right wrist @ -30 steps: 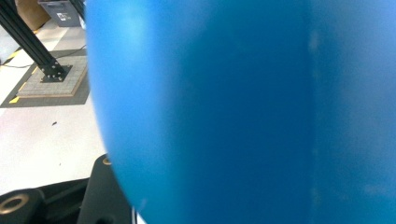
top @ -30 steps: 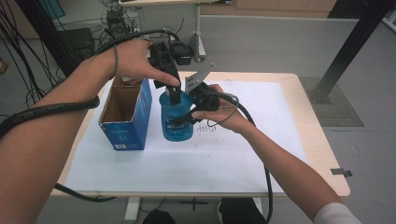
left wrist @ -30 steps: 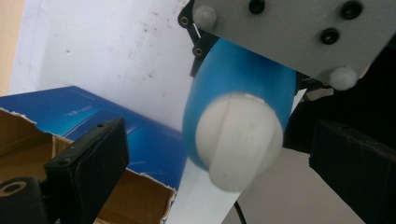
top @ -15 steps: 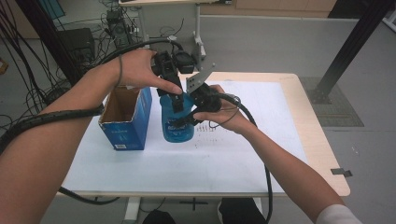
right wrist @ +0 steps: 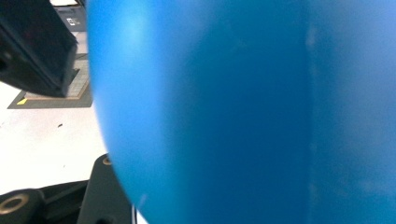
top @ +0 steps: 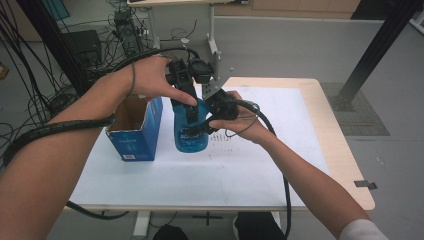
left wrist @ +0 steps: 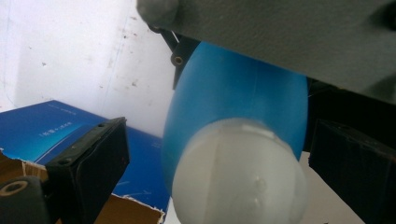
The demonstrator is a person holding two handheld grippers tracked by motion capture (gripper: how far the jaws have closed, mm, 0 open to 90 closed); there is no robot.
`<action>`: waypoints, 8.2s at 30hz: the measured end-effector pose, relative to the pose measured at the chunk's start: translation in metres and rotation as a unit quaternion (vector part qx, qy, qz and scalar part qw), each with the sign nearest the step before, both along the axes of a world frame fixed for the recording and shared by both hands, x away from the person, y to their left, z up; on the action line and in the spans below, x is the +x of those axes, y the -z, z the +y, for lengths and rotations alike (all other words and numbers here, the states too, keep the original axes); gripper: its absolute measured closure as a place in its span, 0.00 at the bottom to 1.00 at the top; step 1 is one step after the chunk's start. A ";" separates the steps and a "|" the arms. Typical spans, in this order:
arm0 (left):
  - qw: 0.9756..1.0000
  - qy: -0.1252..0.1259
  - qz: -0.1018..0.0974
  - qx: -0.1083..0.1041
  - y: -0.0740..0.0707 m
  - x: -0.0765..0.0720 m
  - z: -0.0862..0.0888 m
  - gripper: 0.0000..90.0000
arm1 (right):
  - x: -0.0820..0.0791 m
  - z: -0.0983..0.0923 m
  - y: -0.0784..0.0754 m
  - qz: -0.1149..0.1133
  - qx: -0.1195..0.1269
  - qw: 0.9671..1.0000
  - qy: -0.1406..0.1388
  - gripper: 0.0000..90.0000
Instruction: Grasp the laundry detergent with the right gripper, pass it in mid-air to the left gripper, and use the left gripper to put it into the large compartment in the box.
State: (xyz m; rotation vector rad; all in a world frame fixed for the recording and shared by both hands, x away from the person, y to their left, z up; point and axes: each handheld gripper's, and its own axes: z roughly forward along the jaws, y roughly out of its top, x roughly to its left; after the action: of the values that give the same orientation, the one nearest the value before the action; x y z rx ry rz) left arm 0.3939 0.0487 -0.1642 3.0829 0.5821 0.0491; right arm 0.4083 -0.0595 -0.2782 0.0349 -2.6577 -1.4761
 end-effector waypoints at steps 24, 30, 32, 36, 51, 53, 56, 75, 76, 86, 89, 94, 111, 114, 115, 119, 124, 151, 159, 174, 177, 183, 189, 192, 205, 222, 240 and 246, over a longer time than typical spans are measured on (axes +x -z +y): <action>1.000 0.007 -0.003 0.003 0.002 -0.004 -0.001 0.07 | -0.003 0.000 -0.003 -0.007 0.009 1.000 -0.002 0.47; 1.000 0.006 -0.003 0.002 0.002 -0.004 -0.001 0.07 | -0.003 0.000 -0.003 -0.008 0.009 1.000 -0.001 0.47; 1.000 0.009 -0.003 0.003 0.003 -0.004 -0.001 0.07 | -0.003 0.000 -0.003 -0.007 0.010 1.000 -0.001 0.47; 1.000 0.009 -0.002 0.005 0.003 -0.004 -0.001 0.07 | -0.004 0.000 -0.003 -0.008 0.008 1.000 -0.001 0.47; 1.000 0.007 -0.001 0.003 0.005 -0.004 0.002 0.07 | -0.004 0.002 -0.003 -0.011 0.010 1.000 -0.005 0.47; 1.000 0.007 -0.001 0.002 0.005 -0.004 0.003 0.07 | -0.004 0.002 -0.003 -0.011 0.010 1.000 -0.005 0.47; 1.000 0.005 -0.003 -0.002 0.004 -0.004 0.003 0.07 | -0.004 0.001 -0.004 -0.010 0.010 1.000 -0.005 0.47; 1.000 0.006 -0.002 -0.006 0.004 -0.003 0.001 0.07 | -0.003 -0.002 -0.004 -0.010 0.009 1.000 -0.001 0.47; 1.000 0.006 -0.002 -0.006 0.004 -0.003 0.001 0.07 | -0.003 -0.002 -0.004 -0.010 0.009 1.000 -0.001 0.47; 1.000 0.011 -0.005 -0.005 0.002 -0.003 -0.001 0.07 | -0.003 -0.002 -0.004 -0.007 0.011 1.000 -0.002 0.47; 1.000 0.005 -0.005 -0.011 0.002 -0.003 -0.001 0.07 | -0.003 -0.002 -0.004 -0.008 0.010 1.000 -0.002 0.47; 1.000 0.006 -0.004 -0.011 0.003 -0.003 -0.001 0.07 | -0.003 -0.002 -0.004 -0.008 0.011 1.000 -0.002 0.47; 1.000 0.004 -0.009 -0.017 0.001 -0.005 -0.001 0.07 | -0.003 -0.003 -0.005 -0.011 0.011 1.000 -0.001 0.47; 1.000 0.007 -0.007 -0.014 0.001 -0.005 0.000 0.07 | -0.003 -0.003 -0.005 -0.010 0.011 1.000 -0.001 0.47; 1.000 0.011 -0.008 -0.012 0.000 -0.004 0.000 0.07 | -0.003 -0.004 -0.005 -0.010 0.011 1.000 0.000 0.47; 1.000 0.005 -0.007 -0.016 0.001 -0.005 -0.001 0.07 | -0.003 -0.004 -0.005 -0.010 0.011 1.000 0.000 0.47; 1.000 0.009 -0.009 -0.014 -0.002 -0.005 0.000 0.07 | -0.004 -0.004 -0.005 -0.008 0.008 1.000 0.001 0.47; 1.000 0.014 -0.007 -0.012 0.000 -0.005 -0.002 0.07 | -0.003 -0.006 -0.006 -0.008 0.011 1.000 0.005 0.47; 1.000 0.014 -0.006 -0.013 0.002 -0.004 -0.002 0.07 | -0.003 -0.007 -0.007 0.000 0.012 1.000 0.004 0.47; 1.000 0.005 -0.007 -0.022 0.003 -0.006 -0.002 0.07 | -0.004 -0.006 -0.007 -0.005 0.015 1.000 0.002 0.47; 1.000 0.005 -0.007 -0.024 0.003 -0.006 -0.003 0.07 | -0.004 -0.006 -0.007 -0.007 0.015 1.000 0.001 0.47; 1.000 0.011 -0.007 -0.020 0.001 -0.006 -0.004 0.07 | -0.004 -0.006 -0.007 -0.006 0.016 1.000 0.001 0.47; 1.000 0.011 -0.009 -0.020 0.001 -0.006 -0.004 0.07 | -0.005 -0.008 -0.008 -0.003 0.013 1.000 0.004 0.47; 1.000 0.012 -0.009 -0.020 0.001 -0.006 -0.004 0.07 | -0.005 -0.007 -0.008 -0.004 0.014 1.000 0.003 0.47; 1.000 0.008 -0.011 -0.023 0.002 -0.007 -0.005 0.08 | -0.005 -0.007 -0.008 -0.005 0.018 1.000 0.002 0.47; 1.000 0.010 -0.014 -0.024 0.002 -0.007 -0.005 0.10 | -0.005 -0.008 -0.009 -0.007 0.019 1.000 -0.001 0.47; 0.999 0.011 -0.020 -0.026 0.003 -0.008 -0.005 0.21 | -0.005 -0.007 -0.009 -0.008 0.019 1.000 -0.003 0.47; 0.999 0.015 -0.019 -0.023 0.002 -0.008 -0.005 0.27 | -0.005 -0.007 -0.009 -0.010 0.018 1.000 -0.003 0.47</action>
State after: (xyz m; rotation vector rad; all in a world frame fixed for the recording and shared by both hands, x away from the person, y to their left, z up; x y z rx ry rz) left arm 0.3861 0.0433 -0.1667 3.0380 0.5284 0.0911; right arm 0.4030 -0.0669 -0.2691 0.0614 -2.6451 -1.5294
